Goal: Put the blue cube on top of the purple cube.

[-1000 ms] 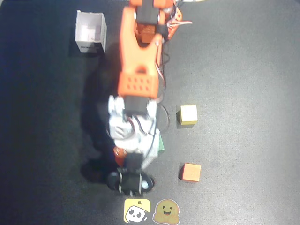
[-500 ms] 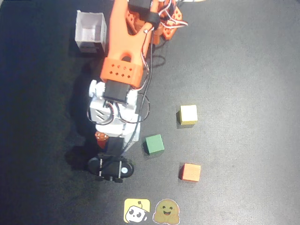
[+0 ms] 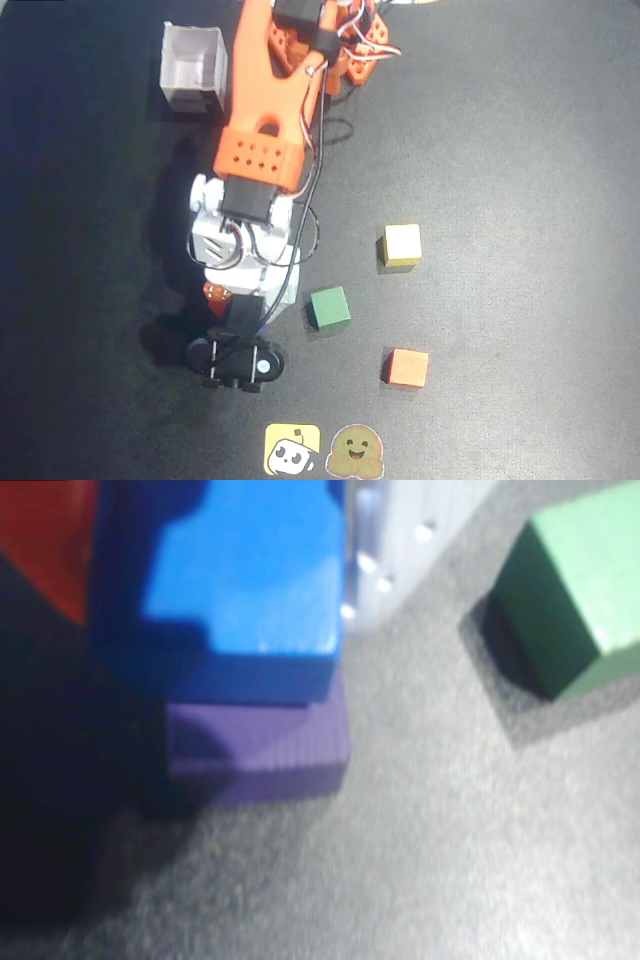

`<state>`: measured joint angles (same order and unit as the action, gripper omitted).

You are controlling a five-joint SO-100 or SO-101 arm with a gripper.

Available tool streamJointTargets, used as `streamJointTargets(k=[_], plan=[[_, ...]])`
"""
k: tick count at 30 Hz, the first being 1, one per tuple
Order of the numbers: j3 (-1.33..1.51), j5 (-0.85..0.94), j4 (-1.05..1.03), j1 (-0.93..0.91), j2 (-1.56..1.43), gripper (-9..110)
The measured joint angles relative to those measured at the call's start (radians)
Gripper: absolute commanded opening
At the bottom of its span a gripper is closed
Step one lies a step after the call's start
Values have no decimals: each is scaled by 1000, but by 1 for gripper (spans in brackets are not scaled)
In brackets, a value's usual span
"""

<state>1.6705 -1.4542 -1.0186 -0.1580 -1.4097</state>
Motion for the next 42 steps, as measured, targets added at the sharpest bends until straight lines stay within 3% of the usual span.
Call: streamJointTargets(k=[30, 42], plan=[[-2, -3, 46, 2, 54, 12], [21, -17, 44, 25, 43, 19]])
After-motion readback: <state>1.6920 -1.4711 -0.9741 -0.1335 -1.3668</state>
